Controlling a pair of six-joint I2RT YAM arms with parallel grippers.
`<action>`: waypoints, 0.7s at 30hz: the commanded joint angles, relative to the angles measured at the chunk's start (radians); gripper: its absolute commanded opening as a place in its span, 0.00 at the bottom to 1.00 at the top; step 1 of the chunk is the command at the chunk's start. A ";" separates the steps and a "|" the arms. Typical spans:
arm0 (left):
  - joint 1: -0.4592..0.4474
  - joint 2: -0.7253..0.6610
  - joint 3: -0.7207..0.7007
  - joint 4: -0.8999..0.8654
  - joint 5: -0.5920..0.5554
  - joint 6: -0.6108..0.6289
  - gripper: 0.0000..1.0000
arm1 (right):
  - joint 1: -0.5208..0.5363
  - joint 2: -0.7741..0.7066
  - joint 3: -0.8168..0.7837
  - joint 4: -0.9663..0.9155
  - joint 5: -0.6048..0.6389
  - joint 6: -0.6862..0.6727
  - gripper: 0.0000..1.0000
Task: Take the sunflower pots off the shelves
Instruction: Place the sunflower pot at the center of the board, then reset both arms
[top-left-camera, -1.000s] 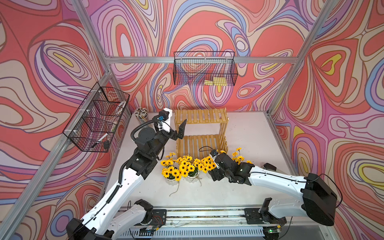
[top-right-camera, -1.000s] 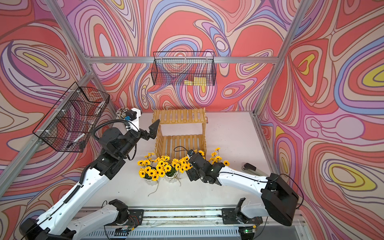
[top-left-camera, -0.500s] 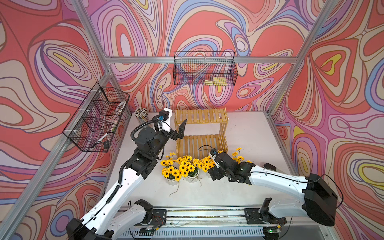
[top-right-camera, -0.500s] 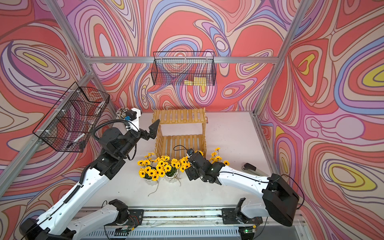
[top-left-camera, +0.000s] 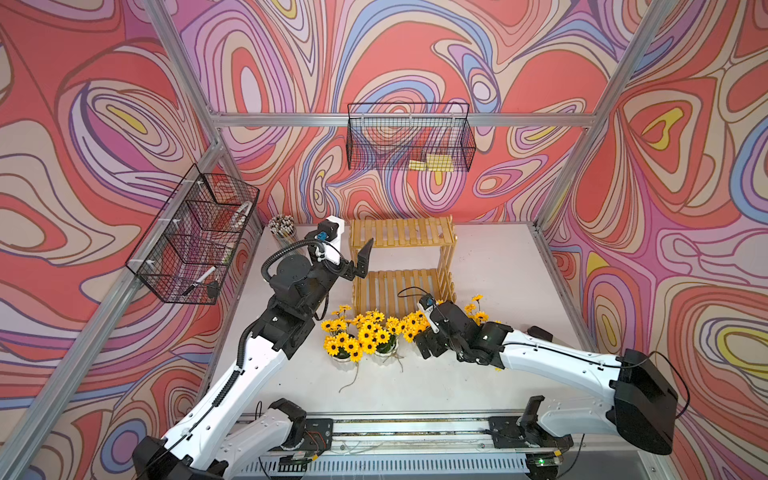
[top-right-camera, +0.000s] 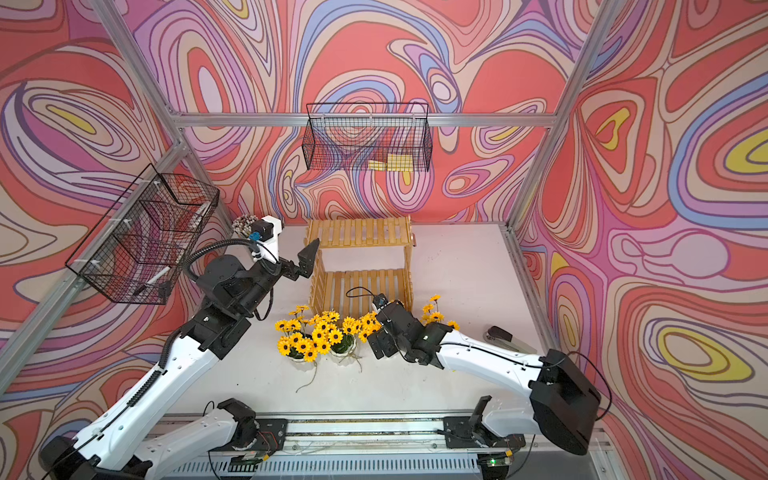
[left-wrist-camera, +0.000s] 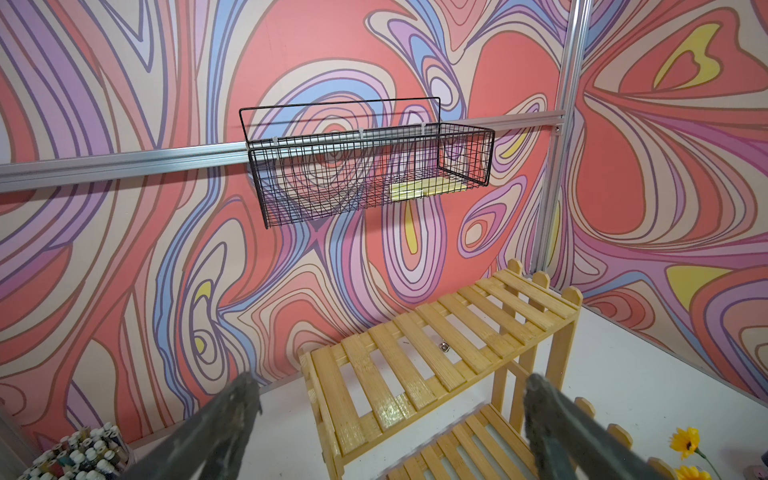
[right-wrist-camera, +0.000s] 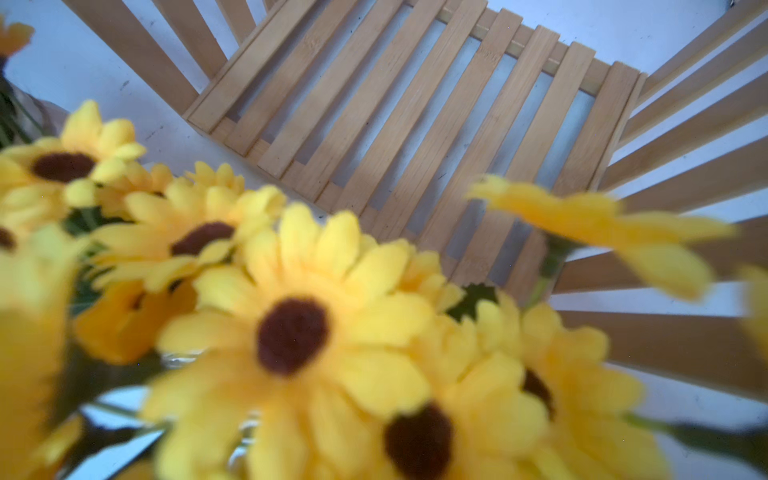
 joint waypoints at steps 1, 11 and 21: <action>0.005 -0.005 -0.009 0.038 -0.004 -0.002 1.00 | 0.006 -0.060 0.039 0.017 0.024 -0.007 0.98; 0.035 0.002 -0.010 0.056 -0.056 -0.020 1.00 | -0.021 -0.159 0.085 0.156 0.095 -0.047 0.98; 0.184 0.041 -0.022 0.016 -0.023 -0.143 1.00 | -0.372 -0.141 0.158 0.269 -0.059 -0.045 0.98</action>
